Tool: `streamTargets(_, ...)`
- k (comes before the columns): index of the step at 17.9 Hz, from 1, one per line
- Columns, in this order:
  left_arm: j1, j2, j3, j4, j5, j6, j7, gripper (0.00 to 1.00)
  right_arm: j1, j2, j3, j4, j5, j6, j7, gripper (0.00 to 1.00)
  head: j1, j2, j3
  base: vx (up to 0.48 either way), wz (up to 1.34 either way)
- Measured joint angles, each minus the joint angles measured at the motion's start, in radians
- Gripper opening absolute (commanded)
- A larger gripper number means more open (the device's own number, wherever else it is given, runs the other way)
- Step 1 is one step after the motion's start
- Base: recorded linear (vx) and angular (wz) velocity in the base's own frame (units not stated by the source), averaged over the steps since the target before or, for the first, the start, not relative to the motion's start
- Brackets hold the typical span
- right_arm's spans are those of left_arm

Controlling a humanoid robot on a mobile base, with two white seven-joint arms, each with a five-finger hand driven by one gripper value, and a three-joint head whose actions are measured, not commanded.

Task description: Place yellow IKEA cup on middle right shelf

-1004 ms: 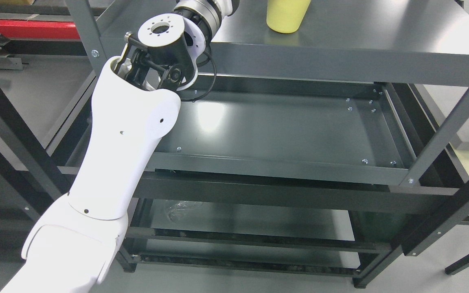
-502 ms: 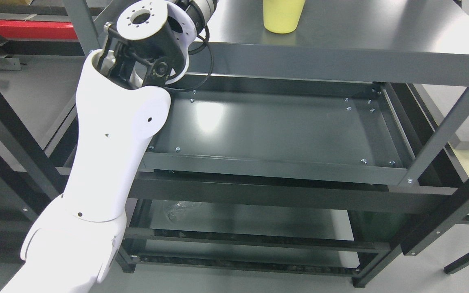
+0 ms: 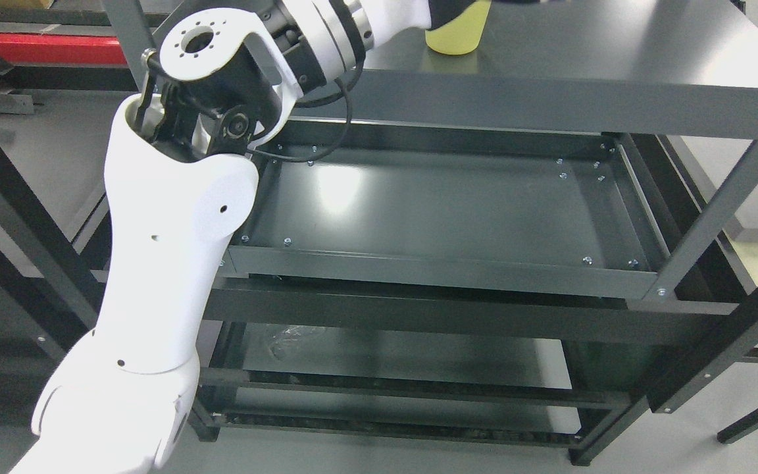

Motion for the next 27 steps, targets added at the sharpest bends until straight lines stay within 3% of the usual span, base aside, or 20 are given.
streamTargets(4,0.125,0.025,-0.023,-0.032,0.001,0.003,-0.209,0.99,0.000,0.000,0.000,0.000,0.000,0.000,0.000,0.99,0.0000,0.000,0.000,0.000,0.00)
streamTargets(8,0.294,0.040,-0.075,-0.055,-0.006,-0.052,-0.237,0.99,0.000,0.000,0.000,0.000,0.000,0.000,0.000,0.99,0.0000,0.000,0.000,0.000,0.00)
streamTargets(13,0.511,0.035,-0.112,-0.033,-0.141,-0.238,-0.217,0.99,0.000,0.000,0.000,0.000,0.000,0.000,0.000,0.99,0.0000,0.000,0.000,0.000,0.00)
streamTargets(16,0.607,0.020,-0.078,0.012,-0.288,-0.351,-0.067,0.99,0.000,0.000,0.000,0.000,0.000,0.000,0.000,0.99,0.0000,0.000,0.000,0.000,0.00)
streamTargets(22,0.702,0.001,0.019,0.072,-0.457,-0.508,0.409,0.99,0.000,0.000,0.000,0.000,0.000,0.000,0.000,0.99,0.0000,0.000,0.000,0.000,0.00)
streamTargets(27,0.776,-0.008,0.052,0.064,-0.507,-0.560,0.520,0.99,0.000,0.000,0.000,0.000,0.000,0.000,0.000,0.99,0.0000,0.000,0.000,0.000,0.00)
